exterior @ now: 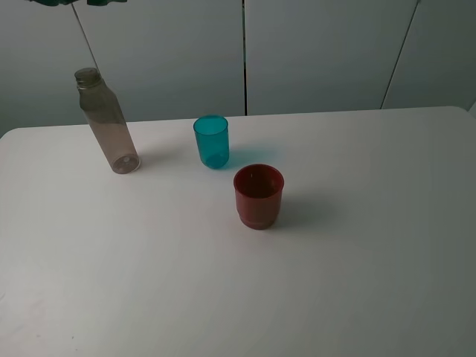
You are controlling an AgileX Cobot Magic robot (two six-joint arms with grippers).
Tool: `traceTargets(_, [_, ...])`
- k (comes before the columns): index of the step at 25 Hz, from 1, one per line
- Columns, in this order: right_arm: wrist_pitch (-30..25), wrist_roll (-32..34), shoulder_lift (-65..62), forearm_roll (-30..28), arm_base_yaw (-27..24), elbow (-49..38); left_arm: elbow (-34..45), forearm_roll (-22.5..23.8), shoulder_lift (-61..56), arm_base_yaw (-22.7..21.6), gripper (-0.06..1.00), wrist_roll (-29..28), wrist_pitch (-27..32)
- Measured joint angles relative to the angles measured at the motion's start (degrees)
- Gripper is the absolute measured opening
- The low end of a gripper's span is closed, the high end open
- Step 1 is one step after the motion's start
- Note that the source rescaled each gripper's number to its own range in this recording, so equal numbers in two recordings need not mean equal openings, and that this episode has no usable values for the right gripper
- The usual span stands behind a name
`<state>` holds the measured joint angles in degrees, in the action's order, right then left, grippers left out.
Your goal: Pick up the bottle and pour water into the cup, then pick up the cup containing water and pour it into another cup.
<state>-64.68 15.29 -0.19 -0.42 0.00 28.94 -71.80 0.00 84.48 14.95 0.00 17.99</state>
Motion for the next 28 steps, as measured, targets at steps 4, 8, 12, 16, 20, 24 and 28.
traceTargets(4, [0.0,0.0,0.0,0.0,0.0,0.0,2.67,-3.38,-7.61,-4.29,1.0,2.82,10.87])
traceTargets(8, [0.0,0.0,0.0,0.0,0.0,0.0,9.37,-3.38,-17.58,-8.09,1.0,3.08,14.9])
traceTargets(12, [0.0,0.0,0.0,0.0,0.0,0.0,18.01,-1.24,-29.47,-11.01,1.0,3.08,18.03])
traceTargets(16, [0.0,0.0,0.0,0.0,0.0,0.0,25.54,0.71,-42.63,-11.5,1.0,2.19,24.66])
traceTargets(20, [0.0,0.0,0.0,0.0,0.0,0.0,32.89,0.71,-55.77,-11.5,1.0,1.18,29.48])
traceTargets(24, [0.0,0.0,0.0,0.0,0.0,0.0,38.95,0.71,-69.27,-11.5,1.0,0.66,33.57])
traceTargets(28, [0.0,0.0,0.0,0.0,0.0,0.0,40.76,0.49,-81.72,-11.5,1.0,0.56,38.31])
